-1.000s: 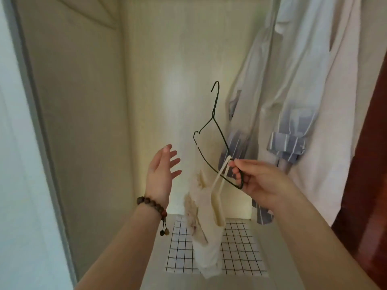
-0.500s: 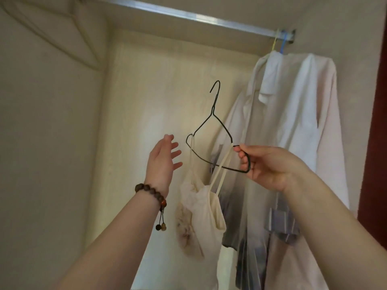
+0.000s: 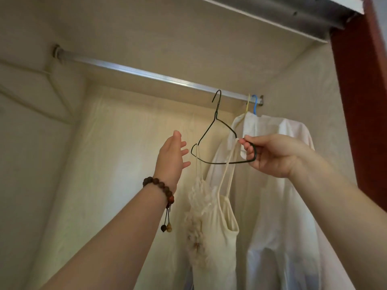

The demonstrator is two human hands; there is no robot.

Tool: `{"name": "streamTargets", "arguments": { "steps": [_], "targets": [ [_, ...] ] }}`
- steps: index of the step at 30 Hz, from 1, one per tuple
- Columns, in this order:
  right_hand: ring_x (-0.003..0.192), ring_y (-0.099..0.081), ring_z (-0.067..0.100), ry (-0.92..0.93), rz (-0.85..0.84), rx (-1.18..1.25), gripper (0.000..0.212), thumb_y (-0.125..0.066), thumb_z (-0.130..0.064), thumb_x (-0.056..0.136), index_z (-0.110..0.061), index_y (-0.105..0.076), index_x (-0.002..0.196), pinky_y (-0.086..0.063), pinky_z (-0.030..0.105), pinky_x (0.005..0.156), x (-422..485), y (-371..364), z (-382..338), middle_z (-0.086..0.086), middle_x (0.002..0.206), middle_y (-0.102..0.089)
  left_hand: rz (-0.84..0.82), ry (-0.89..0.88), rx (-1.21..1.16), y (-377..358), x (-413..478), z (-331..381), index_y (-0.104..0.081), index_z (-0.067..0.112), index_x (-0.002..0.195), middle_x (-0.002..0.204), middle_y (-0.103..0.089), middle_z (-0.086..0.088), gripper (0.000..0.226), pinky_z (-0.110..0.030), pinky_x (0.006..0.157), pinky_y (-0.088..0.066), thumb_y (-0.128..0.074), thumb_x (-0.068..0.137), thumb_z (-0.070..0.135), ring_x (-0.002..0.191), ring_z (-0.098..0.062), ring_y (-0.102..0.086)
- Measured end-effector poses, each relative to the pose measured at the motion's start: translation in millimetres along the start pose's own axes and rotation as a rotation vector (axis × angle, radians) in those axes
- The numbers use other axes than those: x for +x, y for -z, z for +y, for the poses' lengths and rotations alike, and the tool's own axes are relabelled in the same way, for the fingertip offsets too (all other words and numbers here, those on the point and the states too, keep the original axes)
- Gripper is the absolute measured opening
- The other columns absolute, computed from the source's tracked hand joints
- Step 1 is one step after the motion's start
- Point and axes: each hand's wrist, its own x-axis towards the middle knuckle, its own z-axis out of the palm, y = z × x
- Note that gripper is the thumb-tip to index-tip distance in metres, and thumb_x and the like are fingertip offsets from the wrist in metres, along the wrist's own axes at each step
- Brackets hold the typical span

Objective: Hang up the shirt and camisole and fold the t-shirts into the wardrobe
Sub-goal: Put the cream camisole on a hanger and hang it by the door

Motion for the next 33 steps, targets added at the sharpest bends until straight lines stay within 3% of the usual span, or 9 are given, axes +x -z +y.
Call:
{"name": "streamTargets", "arguments": {
  "steps": [11, 20, 24, 27, 30, 33],
  "targets": [
    [0.035, -0.052, 0.003, 0.076, 0.058, -0.006, 0.013, -0.051, -0.007, 0.095, -0.003, -0.059, 0.086, -0.041, 0.012, 0.037, 51.1, -19.7, -44.1, 0.001, 0.049, -0.063, -0.041, -0.082, 0.021, -21.2, 61.4, 21.8, -0.046, 0.014, 0.137, 0.126, -0.055, -0.006, 0.050, -0.045, 0.093, -0.051, -0.032, 0.101, 0.045, 0.112, -0.020, -0.056],
    [0.033, -0.051, 0.004, 0.088, 0.136, -0.083, 0.020, -0.048, -0.007, 0.097, -0.004, -0.059, 0.079, -0.039, 0.011, 0.037, 92.4, -21.6, -62.4, 0.002, 0.047, -0.063, -0.077, -0.140, 0.040, -32.1, 86.6, 17.4, -0.052, 0.019, 0.124, 0.122, -0.055, -0.004, 0.041, -0.044, 0.092, -0.052, -0.033, 0.100, 0.046, 0.110, -0.019, -0.056],
    [0.032, -0.052, 0.005, 0.049, 0.173, -0.110, 0.016, -0.050, -0.006, 0.096, -0.002, -0.060, 0.084, -0.040, 0.012, 0.036, 105.2, -13.8, -61.5, 0.004, 0.047, -0.063, -0.088, -0.137, 0.043, -30.3, 89.6, 7.4, -0.049, 0.016, 0.132, 0.124, -0.054, -0.003, 0.047, -0.041, 0.089, -0.052, -0.034, 0.100, 0.046, 0.111, -0.019, -0.055],
    [0.038, -0.052, 0.004, 0.011, 0.217, -0.173, 0.015, -0.052, -0.007, 0.095, -0.003, -0.061, 0.084, -0.042, 0.016, 0.044, 112.0, -3.7, -57.7, 0.003, 0.050, -0.064, -0.089, -0.113, 0.042, -26.0, 92.2, 1.0, -0.048, 0.016, 0.136, 0.125, -0.054, -0.004, 0.049, -0.042, 0.089, -0.053, -0.034, 0.100, 0.046, 0.111, -0.019, -0.056],
    [0.035, -0.053, 0.005, 0.004, 0.242, -0.245, 0.012, -0.052, -0.006, 0.095, -0.006, -0.060, 0.086, -0.040, 0.014, 0.038, 115.1, 6.4, -56.3, 0.003, 0.049, -0.063, -0.084, -0.074, 0.031, -22.9, 95.1, -5.3, -0.049, 0.016, 0.135, 0.125, -0.055, -0.004, 0.050, -0.043, 0.089, -0.053, -0.035, 0.099, 0.048, 0.110, -0.019, -0.056],
    [0.037, -0.056, 0.004, 0.010, 0.278, -0.490, 0.009, -0.055, -0.006, 0.093, -0.007, -0.061, 0.085, -0.043, 0.012, 0.039, 111.5, 12.4, -64.0, 0.001, 0.052, -0.066, -0.087, -0.051, 0.017, -23.3, 97.0, -10.0, -0.050, 0.015, 0.133, 0.124, -0.055, -0.005, 0.049, -0.043, 0.089, -0.053, -0.035, 0.100, 0.048, 0.110, -0.020, -0.056]
  ]
}}
